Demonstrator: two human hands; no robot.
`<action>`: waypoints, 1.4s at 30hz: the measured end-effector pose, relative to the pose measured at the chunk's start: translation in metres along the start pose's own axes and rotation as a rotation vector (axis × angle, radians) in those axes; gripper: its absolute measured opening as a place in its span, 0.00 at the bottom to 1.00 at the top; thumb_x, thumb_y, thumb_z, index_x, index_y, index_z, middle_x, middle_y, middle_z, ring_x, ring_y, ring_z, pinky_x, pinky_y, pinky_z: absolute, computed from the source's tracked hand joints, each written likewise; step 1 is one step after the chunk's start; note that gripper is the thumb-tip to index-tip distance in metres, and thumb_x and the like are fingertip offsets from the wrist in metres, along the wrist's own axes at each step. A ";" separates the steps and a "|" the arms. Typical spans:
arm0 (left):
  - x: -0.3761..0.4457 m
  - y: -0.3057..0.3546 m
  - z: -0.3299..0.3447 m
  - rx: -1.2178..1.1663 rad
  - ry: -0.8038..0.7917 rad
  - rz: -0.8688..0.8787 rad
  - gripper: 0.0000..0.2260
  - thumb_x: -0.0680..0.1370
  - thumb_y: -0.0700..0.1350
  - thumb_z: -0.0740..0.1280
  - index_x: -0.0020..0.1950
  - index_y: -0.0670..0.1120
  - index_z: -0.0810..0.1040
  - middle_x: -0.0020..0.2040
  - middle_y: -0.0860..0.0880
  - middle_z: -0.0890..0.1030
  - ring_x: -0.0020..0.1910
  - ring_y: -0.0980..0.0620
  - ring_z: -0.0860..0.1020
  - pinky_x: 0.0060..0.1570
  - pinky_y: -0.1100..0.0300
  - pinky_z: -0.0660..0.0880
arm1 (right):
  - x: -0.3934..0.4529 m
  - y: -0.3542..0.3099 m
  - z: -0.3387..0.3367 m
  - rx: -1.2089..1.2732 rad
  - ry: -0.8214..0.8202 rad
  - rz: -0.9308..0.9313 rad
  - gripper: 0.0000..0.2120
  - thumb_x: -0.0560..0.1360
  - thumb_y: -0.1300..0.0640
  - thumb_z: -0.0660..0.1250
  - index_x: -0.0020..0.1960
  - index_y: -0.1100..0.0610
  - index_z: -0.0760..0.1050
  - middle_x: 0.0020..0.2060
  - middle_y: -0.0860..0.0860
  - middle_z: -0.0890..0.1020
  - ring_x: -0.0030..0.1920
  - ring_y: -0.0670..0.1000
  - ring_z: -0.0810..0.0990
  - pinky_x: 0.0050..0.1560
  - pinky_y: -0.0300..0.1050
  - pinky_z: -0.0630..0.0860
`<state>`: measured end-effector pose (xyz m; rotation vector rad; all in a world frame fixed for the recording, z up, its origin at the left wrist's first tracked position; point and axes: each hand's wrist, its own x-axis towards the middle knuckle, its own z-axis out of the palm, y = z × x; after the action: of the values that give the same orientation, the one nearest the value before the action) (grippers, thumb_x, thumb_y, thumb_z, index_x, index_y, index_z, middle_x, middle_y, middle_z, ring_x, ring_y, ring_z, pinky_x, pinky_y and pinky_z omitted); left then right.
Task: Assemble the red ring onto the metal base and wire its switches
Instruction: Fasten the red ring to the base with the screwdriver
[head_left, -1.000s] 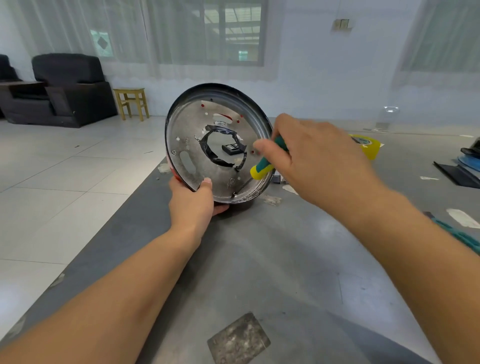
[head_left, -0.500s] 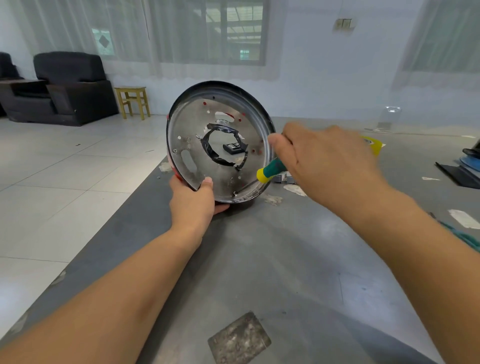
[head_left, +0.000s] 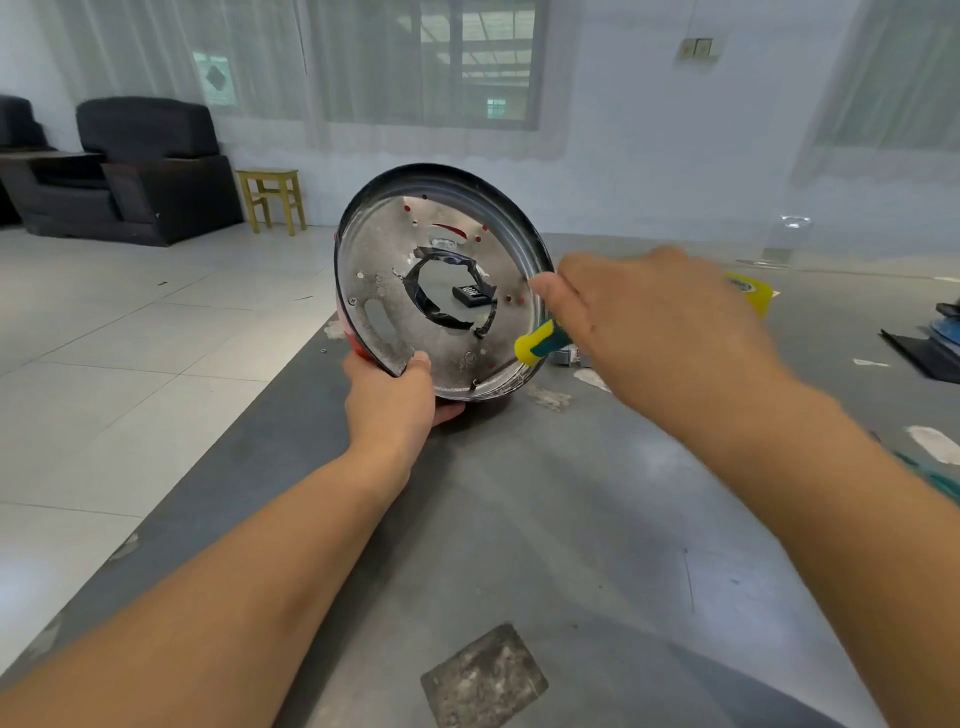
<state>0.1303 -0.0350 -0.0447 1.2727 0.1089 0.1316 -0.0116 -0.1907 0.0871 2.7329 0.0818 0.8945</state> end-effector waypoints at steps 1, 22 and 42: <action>0.000 0.000 0.000 0.004 0.000 0.003 0.22 0.82 0.41 0.69 0.73 0.50 0.65 0.65 0.48 0.75 0.56 0.43 0.82 0.37 0.52 0.85 | -0.001 -0.005 0.001 -0.028 0.005 0.053 0.17 0.85 0.40 0.47 0.48 0.50 0.65 0.32 0.52 0.68 0.36 0.60 0.69 0.32 0.48 0.61; -0.001 0.000 -0.001 0.017 0.009 0.001 0.19 0.82 0.41 0.69 0.69 0.50 0.67 0.66 0.47 0.76 0.57 0.43 0.82 0.37 0.51 0.85 | -0.010 0.003 -0.008 0.302 -0.150 0.055 0.14 0.82 0.39 0.52 0.56 0.49 0.60 0.39 0.46 0.69 0.38 0.53 0.70 0.37 0.51 0.63; -0.003 0.001 0.001 -0.001 0.003 -0.002 0.20 0.82 0.41 0.70 0.71 0.49 0.67 0.67 0.47 0.76 0.59 0.42 0.81 0.37 0.50 0.85 | -0.005 0.005 -0.001 0.217 -0.038 0.087 0.21 0.82 0.36 0.53 0.50 0.55 0.64 0.32 0.52 0.69 0.35 0.56 0.69 0.29 0.45 0.53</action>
<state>0.1277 -0.0356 -0.0431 1.2713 0.1125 0.1324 -0.0163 -0.1962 0.0869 2.9742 0.0565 0.9046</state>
